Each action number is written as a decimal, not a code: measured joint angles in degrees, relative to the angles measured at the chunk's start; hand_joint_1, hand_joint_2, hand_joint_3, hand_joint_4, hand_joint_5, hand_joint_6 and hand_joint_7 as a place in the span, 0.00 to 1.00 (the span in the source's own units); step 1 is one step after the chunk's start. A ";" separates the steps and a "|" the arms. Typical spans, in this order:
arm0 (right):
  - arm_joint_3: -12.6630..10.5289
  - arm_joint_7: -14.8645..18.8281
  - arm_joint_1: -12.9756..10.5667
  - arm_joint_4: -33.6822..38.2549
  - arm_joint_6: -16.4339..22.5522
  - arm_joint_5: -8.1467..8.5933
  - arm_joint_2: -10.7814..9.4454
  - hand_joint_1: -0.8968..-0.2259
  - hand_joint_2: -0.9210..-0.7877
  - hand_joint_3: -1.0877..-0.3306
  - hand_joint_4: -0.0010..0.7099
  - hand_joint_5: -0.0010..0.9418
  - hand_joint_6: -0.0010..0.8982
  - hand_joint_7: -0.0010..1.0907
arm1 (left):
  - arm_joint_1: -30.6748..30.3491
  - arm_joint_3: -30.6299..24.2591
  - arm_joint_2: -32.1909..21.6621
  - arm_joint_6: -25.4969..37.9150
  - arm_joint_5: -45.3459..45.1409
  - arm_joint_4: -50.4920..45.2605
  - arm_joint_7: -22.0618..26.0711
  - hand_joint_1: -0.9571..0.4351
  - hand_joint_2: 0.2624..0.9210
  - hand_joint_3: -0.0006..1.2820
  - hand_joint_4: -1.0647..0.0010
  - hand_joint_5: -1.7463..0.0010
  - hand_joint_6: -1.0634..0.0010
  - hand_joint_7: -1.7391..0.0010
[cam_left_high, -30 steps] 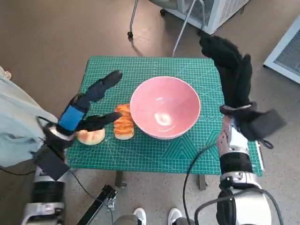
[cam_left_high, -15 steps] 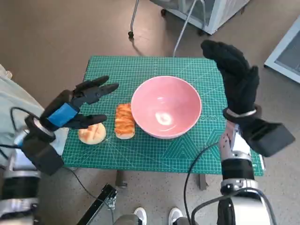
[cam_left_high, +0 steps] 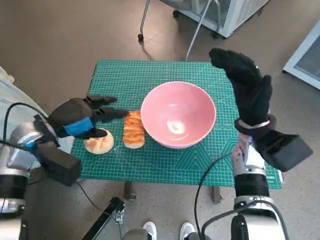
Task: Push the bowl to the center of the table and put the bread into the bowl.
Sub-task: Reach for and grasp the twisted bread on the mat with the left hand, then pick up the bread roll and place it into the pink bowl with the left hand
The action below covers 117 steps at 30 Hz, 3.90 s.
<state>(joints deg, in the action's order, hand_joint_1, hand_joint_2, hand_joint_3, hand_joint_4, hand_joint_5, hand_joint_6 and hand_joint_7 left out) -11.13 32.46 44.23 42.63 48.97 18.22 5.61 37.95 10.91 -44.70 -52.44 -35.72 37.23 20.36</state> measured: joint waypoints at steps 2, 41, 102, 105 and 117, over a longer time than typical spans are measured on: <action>0.03 -0.05 -0.04 -0.04 -0.08 -0.01 0.02 0.39 0.00 0.44 0.37 0.00 0.00 0.80 | 1.19 2.04 0.02 -0.79 -2.39 1.14 -1.22 0.55 0.99 0.05 0.49 0.97 0.42 0.92; -0.05 -0.83 -1.24 -1.11 0.15 -0.37 0.98 0.37 0.00 0.44 0.38 0.01 0.00 0.80 | 16.39 24.60 9.24 -0.92 -20.51 20.00 -21.56 0.60 0.94 0.00 0.62 1.00 0.57 0.93; -1.06 0.27 -0.12 1.45 0.08 1.72 0.92 0.36 0.00 0.46 0.37 0.01 0.00 0.79 | 24.60 16.81 5.39 7.48 -5.43 24.16 -21.71 0.69 1.00 0.09 0.47 0.33 0.39 0.27; -1.09 0.58 0.13 1.46 0.08 1.79 0.89 0.36 0.00 0.46 0.37 0.01 0.00 0.79 | 25.11 14.28 5.98 7.52 -2.06 21.04 -19.97 0.69 1.00 0.09 0.46 0.33 0.40 0.28; -1.33 1.85 0.33 1.63 -0.54 2.34 0.90 0.35 0.00 0.47 0.38 0.01 0.00 0.79 | 27.87 11.30 14.95 8.75 4.15 14.17 -13.35 0.69 1.00 0.09 0.47 0.31 0.39 0.29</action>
<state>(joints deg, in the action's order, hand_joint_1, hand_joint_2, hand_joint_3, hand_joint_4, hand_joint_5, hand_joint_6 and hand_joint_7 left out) -12.46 34.31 44.56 44.26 48.43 20.56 6.51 65.82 22.21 -29.75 -43.69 -31.57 51.40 7.01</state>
